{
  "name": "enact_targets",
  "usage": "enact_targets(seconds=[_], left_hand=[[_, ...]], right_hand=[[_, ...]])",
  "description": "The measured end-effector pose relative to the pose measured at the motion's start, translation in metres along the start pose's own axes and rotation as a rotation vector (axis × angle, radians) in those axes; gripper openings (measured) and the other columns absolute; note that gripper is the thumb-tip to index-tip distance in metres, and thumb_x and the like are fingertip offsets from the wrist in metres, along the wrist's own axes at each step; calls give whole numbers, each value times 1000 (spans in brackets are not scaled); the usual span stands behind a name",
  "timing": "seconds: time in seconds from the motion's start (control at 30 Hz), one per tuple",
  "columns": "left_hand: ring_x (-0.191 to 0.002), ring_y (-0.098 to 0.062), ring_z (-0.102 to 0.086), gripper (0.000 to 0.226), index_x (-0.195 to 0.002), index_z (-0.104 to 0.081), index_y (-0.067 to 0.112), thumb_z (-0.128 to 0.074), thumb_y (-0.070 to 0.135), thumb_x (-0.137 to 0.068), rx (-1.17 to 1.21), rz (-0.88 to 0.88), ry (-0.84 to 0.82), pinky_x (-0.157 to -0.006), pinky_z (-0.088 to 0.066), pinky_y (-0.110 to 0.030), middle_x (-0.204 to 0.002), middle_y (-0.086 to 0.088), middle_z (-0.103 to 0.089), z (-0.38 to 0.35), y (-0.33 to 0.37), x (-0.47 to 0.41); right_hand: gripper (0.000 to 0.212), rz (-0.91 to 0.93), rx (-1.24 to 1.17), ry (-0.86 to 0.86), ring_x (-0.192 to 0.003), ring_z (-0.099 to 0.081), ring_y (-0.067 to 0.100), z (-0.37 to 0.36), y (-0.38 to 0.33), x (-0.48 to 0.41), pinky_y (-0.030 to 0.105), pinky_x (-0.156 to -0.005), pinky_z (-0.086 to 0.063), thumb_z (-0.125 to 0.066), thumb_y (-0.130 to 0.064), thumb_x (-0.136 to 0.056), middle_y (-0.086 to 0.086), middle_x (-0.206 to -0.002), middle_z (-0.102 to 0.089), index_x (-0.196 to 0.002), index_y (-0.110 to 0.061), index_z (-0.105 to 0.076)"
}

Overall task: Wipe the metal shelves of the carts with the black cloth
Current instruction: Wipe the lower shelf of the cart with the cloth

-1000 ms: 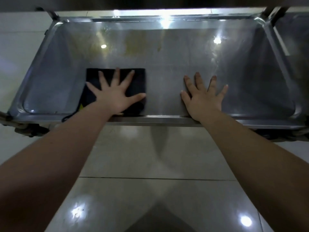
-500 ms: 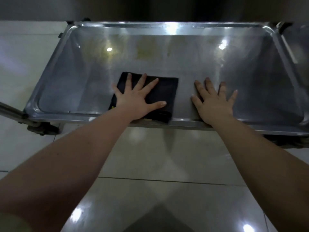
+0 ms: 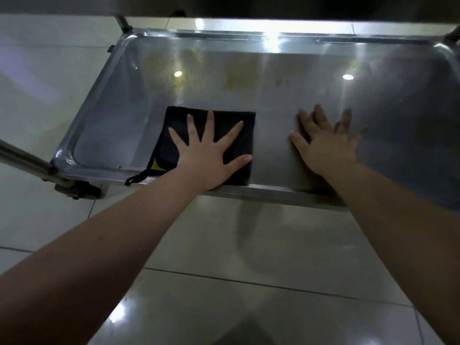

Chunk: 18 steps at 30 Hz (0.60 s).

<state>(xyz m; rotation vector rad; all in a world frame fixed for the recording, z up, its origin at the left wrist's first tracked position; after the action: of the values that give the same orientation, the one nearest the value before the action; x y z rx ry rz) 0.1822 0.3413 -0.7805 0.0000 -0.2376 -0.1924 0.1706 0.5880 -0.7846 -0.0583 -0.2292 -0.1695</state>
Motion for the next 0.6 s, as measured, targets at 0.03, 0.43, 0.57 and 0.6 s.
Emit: enact_targets(seconds=[0.03, 0.43, 0.57, 0.6], left_hand=[[-145, -47, 20, 76, -142, 24, 60, 1, 87, -75, -8, -5, 8, -108, 7, -76, -163, -5, 22, -2, 3, 2], [-145, -46, 22, 77, -146, 8, 62, -16, 90, -79, 68, 18, 16, -105, 13, -77, -165, -4, 18, 23, 31, -104], [-146, -44, 21, 76, -147, 6, 61, -17, 88, -81, 80, -20, 27, -105, 12, -76, -165, -3, 15, 26, 34, -119], [-146, -43, 21, 75, -148, 7, 60, -16, 88, -82, 78, -18, 25, -106, 12, -76, -165, -3, 16, 26, 35, -116]], right_hand=[[62, -1, 11, 9, -148, 15, 40, -3, -2, 0, 73, -108, 10, -13, -67, -96, -15, -164, 10, -153, -48, 4], [62, -10, 34, 11, -149, 14, 38, -11, -3, -2, 69, -111, 11, -8, -68, -95, -14, -164, 12, -152, -49, 8], [62, 3, 23, 13, -149, 14, 37, -9, -2, -1, 68, -111, 11, -9, -68, -95, -15, -164, 12, -152, -50, 8], [62, 1, 21, 11, -149, 14, 37, -9, -1, -1, 69, -111, 10, -9, -68, -95, -15, -164, 12, -152, -50, 8]])
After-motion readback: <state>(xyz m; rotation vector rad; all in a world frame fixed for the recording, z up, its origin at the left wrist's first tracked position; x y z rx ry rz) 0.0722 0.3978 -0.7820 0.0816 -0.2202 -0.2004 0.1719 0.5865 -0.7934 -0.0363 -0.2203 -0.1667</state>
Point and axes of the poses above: each hand's wrist, its own x-axis away from the middle knuckle, its own z-axis out of the back of the hand, y = z × x, the point moved 4 cm from there along -x, towards the middle knuckle
